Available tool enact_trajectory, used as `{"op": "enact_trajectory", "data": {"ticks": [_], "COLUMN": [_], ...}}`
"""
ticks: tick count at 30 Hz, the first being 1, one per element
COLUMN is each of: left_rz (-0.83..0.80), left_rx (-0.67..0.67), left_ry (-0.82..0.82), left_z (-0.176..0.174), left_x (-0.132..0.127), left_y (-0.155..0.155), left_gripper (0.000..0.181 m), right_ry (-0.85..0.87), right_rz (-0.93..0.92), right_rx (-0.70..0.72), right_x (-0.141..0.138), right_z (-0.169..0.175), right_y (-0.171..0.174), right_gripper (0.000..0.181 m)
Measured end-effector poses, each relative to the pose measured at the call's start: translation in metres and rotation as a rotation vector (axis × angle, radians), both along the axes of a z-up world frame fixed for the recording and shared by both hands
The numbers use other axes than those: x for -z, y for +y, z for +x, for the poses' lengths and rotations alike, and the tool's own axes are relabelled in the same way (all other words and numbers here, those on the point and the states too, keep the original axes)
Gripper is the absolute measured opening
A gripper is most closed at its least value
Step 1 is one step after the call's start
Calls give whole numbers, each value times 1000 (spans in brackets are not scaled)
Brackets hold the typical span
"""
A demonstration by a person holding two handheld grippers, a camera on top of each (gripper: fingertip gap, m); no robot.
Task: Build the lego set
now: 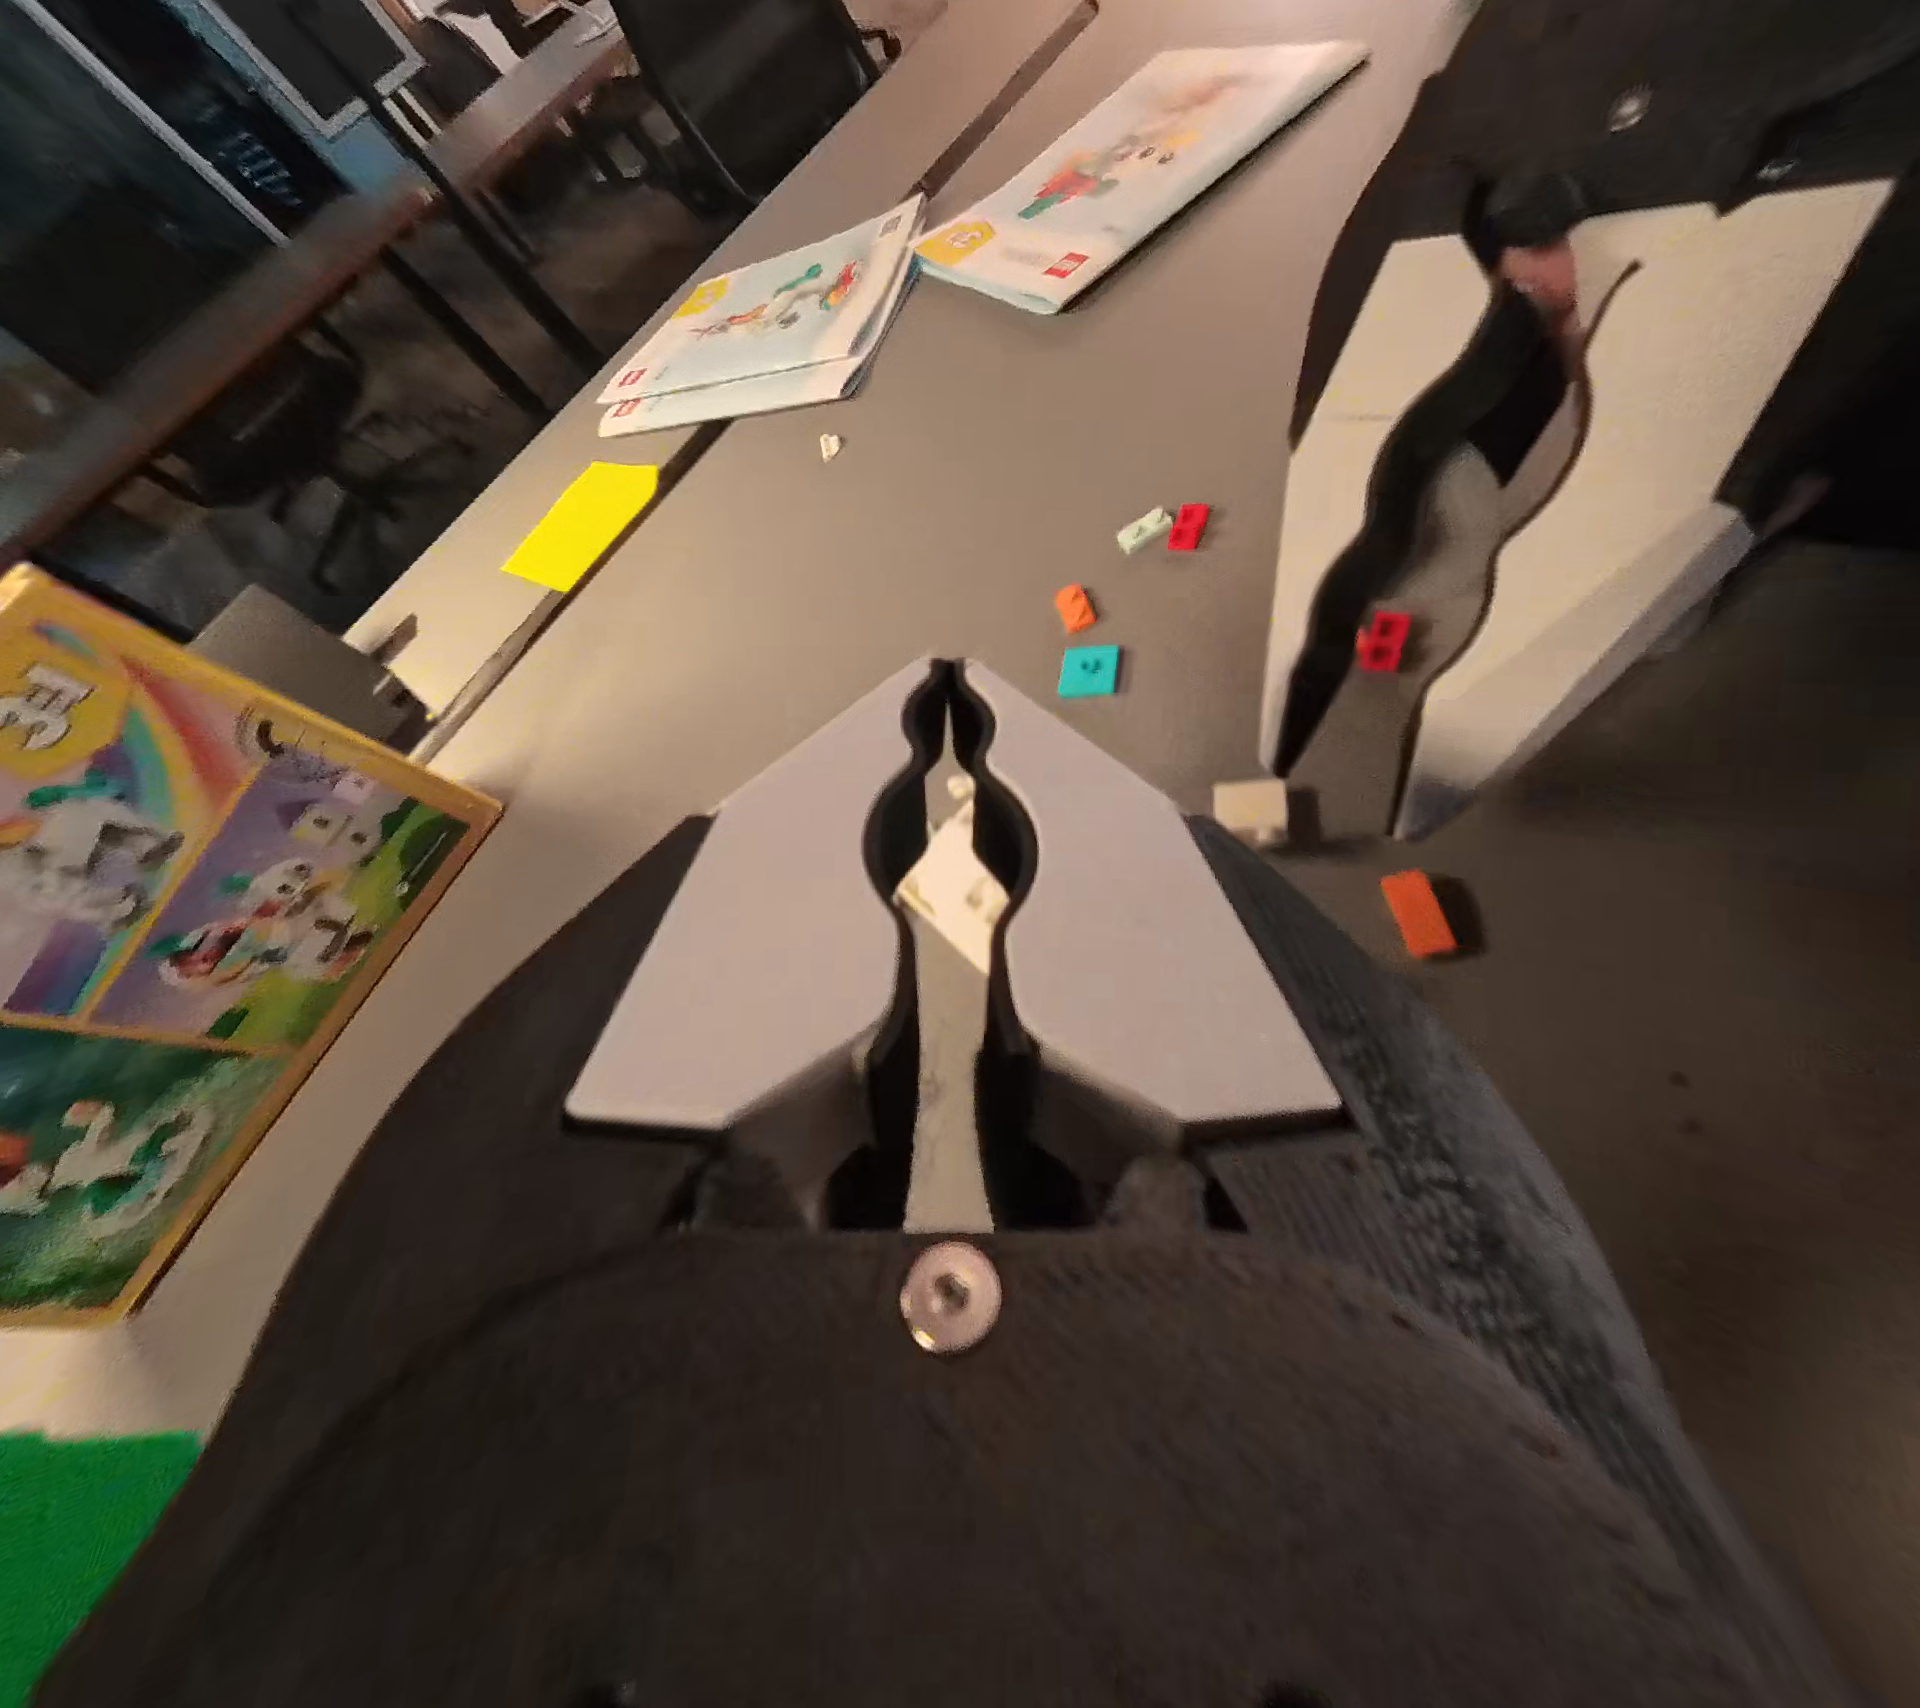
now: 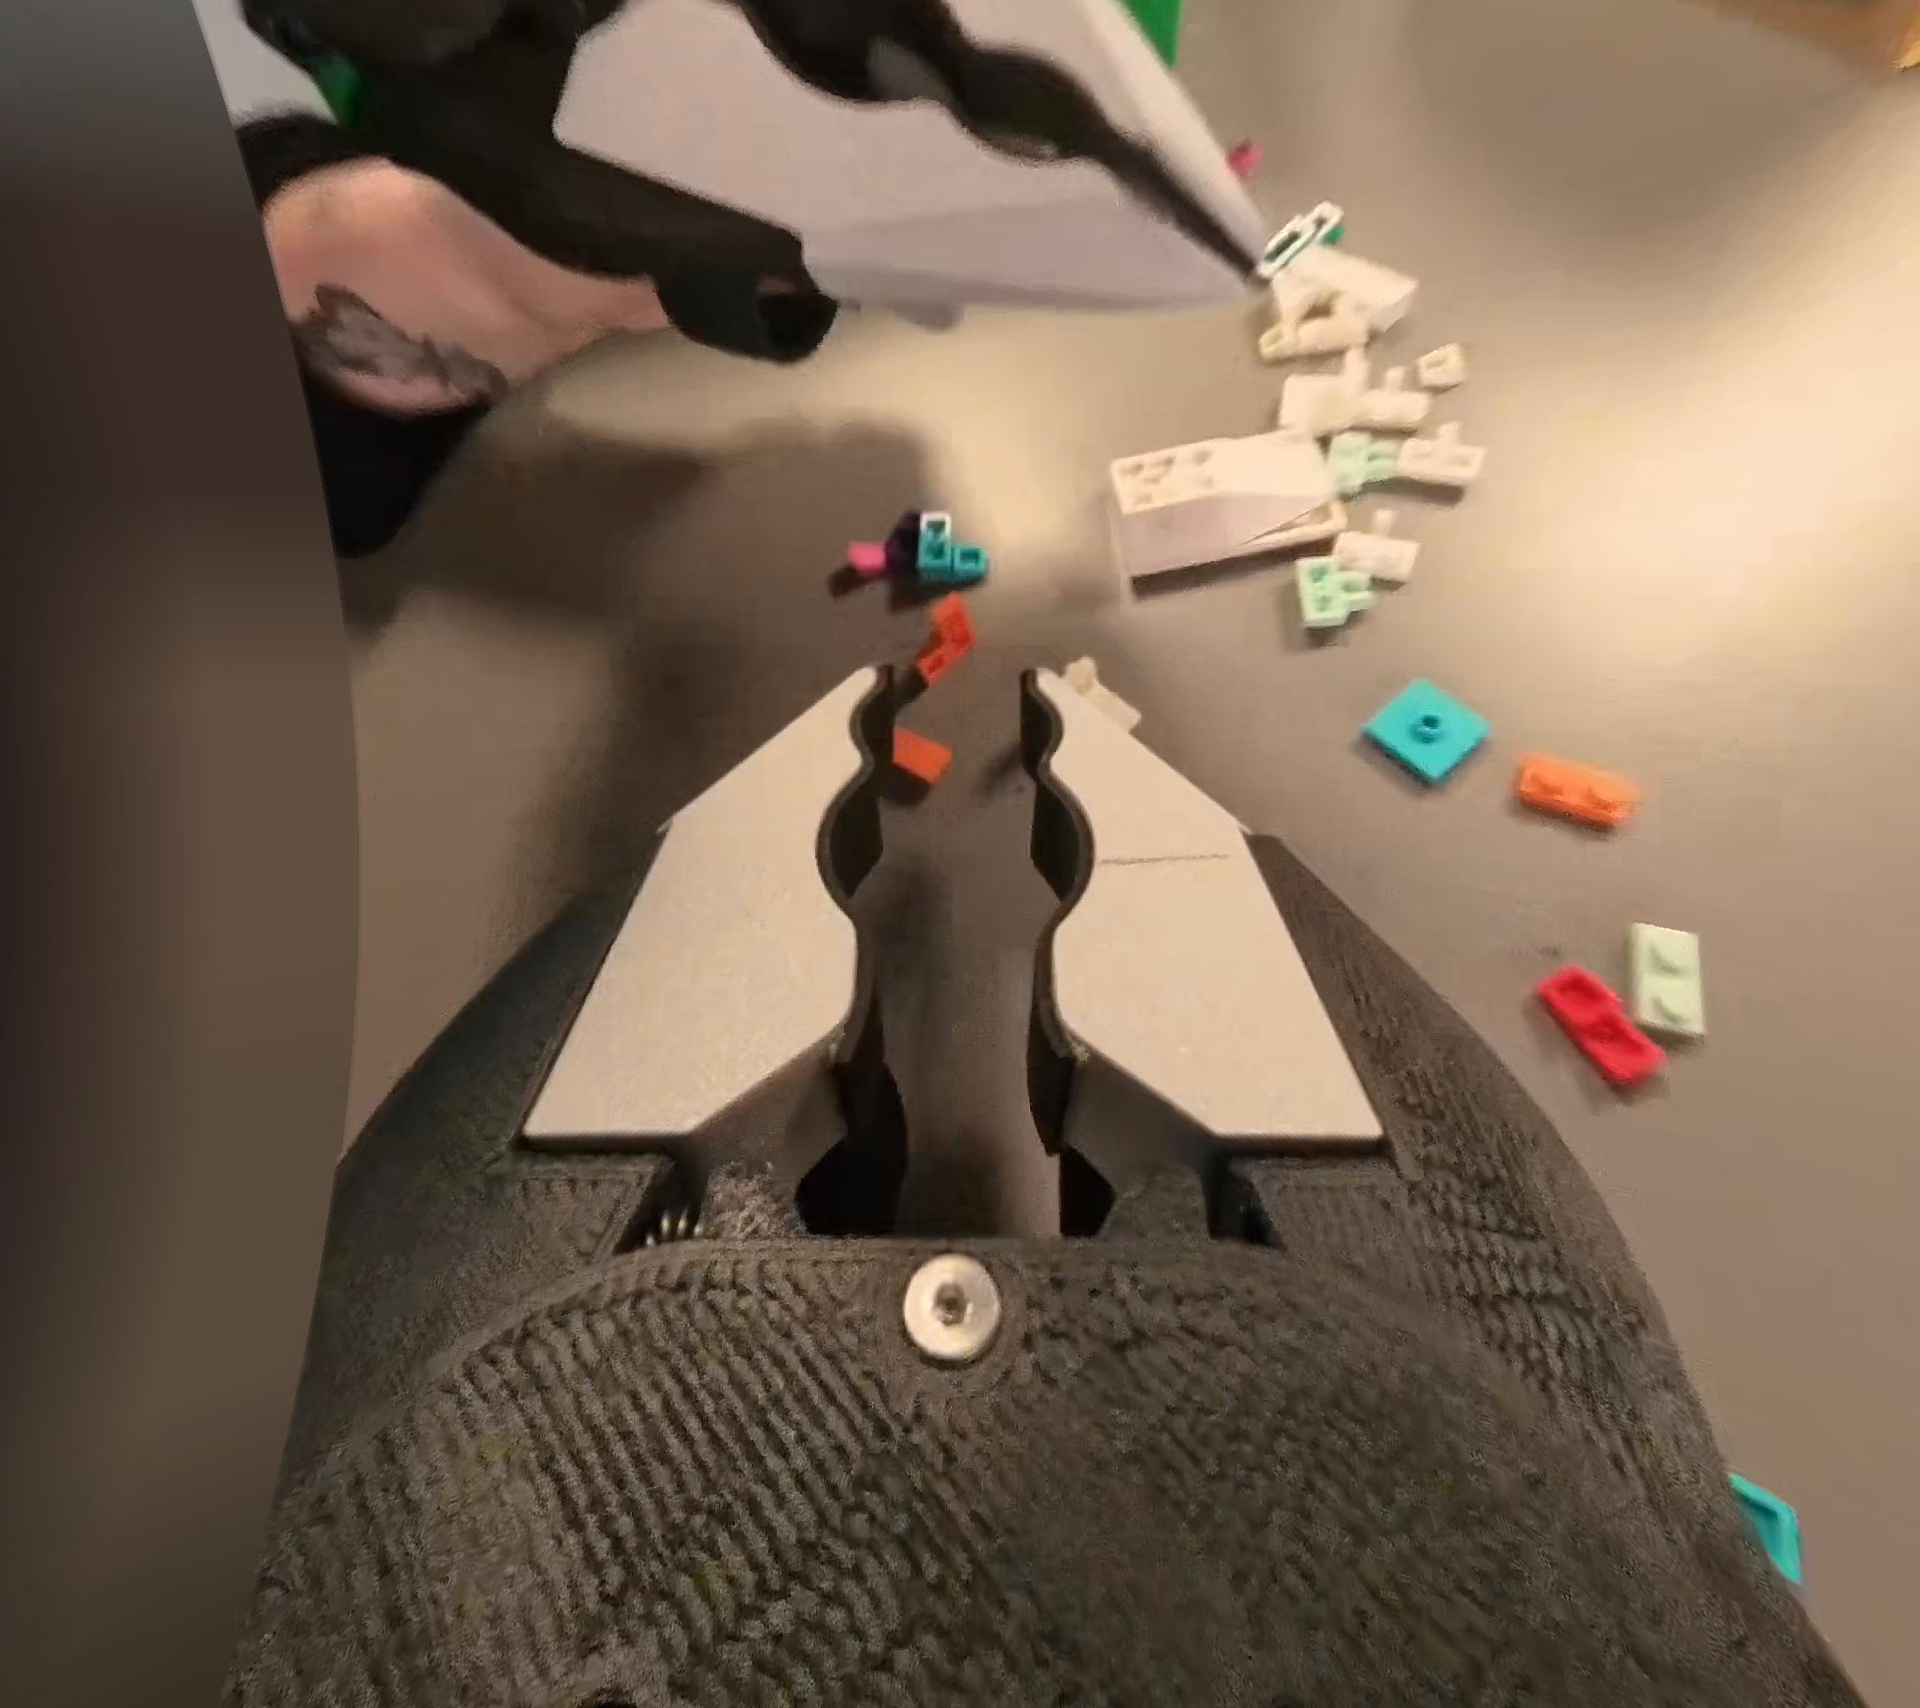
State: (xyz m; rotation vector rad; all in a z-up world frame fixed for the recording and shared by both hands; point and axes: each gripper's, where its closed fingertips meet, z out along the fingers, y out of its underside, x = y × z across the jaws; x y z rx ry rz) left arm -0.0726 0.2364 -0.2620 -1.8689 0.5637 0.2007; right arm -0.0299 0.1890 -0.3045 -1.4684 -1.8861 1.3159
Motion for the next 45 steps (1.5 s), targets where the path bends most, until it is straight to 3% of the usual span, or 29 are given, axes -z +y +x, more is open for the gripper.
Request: {"op": "enact_trajectory", "data": {"ticks": [1,9,12,15,17,20,26,30,45], "left_rz": [9,34,31,1,-42,-127,-205,-226,-259], "left_rx": [-3,28,61,94,163,270,312,346,414], "left_ry": [2,-119,-152,-137,-117,-1,340,374,380], "left_z": [-2,-7,-2,3,11,23,25,29,32], "left_x": [1,-6,-8,-4,2,17,52,59,65], "left_y": [-6,-29,-30,-32,-37,-48,-55,-58,-68], "left_gripper": [0,0,0,0,12,24,22,7,8], "right_ry": [-35,-144,-151,-134,-82,-11,53,72,71], "right_rz": [41,179,203,286,410,630,964,1023,1098], "right_rx": [-2,65,112,104,80,40,-49,-71,-129], "right_x": [7,28,29,30,27,20,18,16,22], "right_z": [-1,-14,-20,-20,-20,-17,-13,-13,-12], "right_y": [-5,-23,-23,-21,-15,-7,-5,-8,-16], "right_gripper": [21,18,3,2,1,1,1,1,1]}}
